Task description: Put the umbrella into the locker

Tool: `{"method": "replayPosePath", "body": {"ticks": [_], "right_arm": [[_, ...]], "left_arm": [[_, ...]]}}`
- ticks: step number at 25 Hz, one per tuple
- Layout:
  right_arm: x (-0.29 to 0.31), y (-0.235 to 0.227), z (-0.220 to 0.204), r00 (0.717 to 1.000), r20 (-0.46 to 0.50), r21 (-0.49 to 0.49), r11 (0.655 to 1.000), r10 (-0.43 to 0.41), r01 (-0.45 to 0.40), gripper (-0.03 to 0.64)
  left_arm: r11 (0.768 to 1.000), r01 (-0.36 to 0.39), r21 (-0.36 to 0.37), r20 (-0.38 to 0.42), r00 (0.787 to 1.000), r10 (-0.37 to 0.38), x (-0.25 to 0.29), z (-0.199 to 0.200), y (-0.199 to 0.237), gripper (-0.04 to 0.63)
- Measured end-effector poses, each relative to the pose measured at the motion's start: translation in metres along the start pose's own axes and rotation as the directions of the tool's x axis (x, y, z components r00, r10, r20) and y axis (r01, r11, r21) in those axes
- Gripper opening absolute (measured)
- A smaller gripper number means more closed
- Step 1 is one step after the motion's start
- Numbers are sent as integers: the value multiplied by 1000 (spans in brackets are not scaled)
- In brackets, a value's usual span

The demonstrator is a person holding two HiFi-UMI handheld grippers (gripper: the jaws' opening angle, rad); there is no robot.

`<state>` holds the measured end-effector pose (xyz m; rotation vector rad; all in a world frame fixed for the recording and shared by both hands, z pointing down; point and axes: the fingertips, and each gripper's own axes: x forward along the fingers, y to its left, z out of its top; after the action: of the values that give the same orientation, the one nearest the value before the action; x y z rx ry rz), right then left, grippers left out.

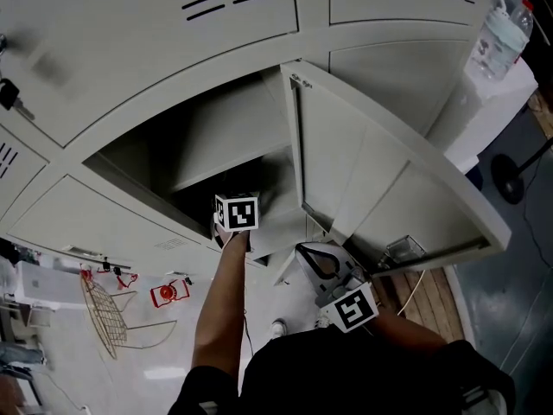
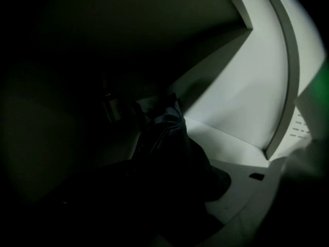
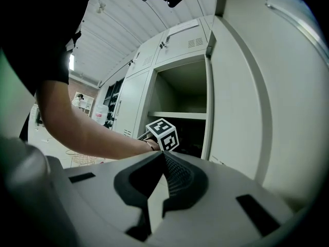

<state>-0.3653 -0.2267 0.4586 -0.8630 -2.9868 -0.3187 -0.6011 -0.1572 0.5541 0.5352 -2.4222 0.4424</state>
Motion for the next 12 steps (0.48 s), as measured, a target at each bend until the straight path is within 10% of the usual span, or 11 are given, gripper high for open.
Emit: {"method": "replayPosePath", "body": {"ticks": [8,12], "right_arm": [[8,9,13,1000,18,-9,1000,9,-9,-2],[8,12,20,1000,26,-16,1000,3,-2,-2]], "left_arm": [[999,-30,13,36,999,29,-6,-2,2,275],[1000,2,18,128,992,-4,-24,7,0,471]]}}
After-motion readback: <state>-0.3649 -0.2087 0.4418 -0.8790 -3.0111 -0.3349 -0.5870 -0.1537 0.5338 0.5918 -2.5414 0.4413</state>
